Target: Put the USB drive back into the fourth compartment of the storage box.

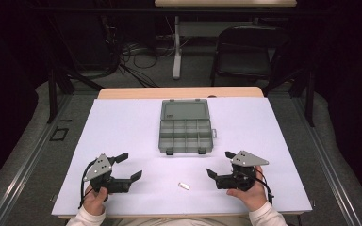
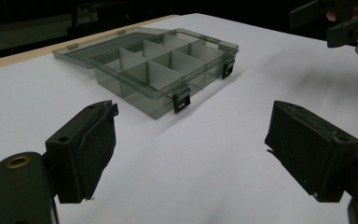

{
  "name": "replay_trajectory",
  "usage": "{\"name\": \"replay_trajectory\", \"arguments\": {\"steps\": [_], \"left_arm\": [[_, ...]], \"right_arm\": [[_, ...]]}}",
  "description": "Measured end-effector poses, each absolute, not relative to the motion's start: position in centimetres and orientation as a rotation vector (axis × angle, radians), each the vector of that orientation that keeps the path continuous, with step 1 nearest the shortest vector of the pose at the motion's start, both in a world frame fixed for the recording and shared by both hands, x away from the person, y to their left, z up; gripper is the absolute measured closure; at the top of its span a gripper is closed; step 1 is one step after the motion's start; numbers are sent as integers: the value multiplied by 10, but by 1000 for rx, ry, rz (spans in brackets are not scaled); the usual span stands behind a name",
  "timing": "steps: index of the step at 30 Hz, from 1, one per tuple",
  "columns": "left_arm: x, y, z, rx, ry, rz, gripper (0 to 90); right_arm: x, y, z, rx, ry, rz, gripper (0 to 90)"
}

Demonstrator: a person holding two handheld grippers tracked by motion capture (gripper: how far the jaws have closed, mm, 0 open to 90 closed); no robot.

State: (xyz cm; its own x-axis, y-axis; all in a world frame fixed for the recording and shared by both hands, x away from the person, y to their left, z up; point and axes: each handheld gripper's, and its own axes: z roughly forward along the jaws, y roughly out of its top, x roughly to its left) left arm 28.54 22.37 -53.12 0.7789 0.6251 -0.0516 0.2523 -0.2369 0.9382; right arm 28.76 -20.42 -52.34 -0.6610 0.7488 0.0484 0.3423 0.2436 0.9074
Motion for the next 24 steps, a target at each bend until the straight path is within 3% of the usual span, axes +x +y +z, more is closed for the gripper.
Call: {"name": "replay_trajectory", "arguments": {"steps": [24], "left_arm": [[285,223,-531,1832,677,416,157]], "right_arm": [[285,-183,-525,952,2198,1399,222]]}}
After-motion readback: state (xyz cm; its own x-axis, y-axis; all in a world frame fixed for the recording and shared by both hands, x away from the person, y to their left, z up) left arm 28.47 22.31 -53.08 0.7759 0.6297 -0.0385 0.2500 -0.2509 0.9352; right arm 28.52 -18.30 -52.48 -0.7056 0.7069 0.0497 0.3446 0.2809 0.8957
